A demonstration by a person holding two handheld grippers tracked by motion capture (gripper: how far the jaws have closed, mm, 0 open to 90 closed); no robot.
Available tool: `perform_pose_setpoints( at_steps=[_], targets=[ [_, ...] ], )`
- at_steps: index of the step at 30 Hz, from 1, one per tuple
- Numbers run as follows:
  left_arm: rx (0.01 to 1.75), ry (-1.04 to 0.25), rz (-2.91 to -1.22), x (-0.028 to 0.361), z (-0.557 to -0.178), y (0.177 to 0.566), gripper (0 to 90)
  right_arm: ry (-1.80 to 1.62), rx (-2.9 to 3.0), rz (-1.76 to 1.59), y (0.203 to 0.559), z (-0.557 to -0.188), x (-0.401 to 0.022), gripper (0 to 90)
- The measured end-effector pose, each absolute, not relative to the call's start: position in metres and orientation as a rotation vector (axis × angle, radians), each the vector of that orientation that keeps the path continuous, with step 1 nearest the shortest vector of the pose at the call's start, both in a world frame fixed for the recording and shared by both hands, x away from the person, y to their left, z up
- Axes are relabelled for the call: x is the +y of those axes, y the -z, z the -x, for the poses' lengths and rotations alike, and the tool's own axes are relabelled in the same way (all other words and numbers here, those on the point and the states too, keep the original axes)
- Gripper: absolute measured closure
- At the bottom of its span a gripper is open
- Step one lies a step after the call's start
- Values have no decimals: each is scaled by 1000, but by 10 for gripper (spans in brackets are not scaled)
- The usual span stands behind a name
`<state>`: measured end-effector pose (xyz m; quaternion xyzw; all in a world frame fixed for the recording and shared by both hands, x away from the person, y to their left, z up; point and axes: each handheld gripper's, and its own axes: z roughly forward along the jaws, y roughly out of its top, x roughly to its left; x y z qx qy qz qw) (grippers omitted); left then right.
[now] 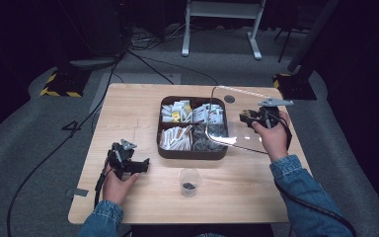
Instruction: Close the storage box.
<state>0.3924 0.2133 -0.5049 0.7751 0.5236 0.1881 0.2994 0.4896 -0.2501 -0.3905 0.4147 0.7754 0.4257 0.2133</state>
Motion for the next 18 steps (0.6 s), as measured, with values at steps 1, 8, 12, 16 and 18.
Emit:
perform_pose_setpoints(
  at_steps=[1,8,12,16,18],
  targets=[
    [1393,-497,-2055,213,-392,505,1,-1188,2161,-1139,389,-490,-245,589],
    [1396,-495,-2055,213,-392,505,1,-1239,2227,-1074,382,-495,-211,588],
    [1394,-495,-2056,213,-392,505,1,-1240,2257,-1037,379,-496,-193,588],
    [1394,-500,-2056,213,-391,505,1,-1242,2283,-1010,377,-497,-178,588],
    [1394,-499,-2056,213,-391,505,1,-1234,2296,-997,376,-498,-172,588]
  ],
)
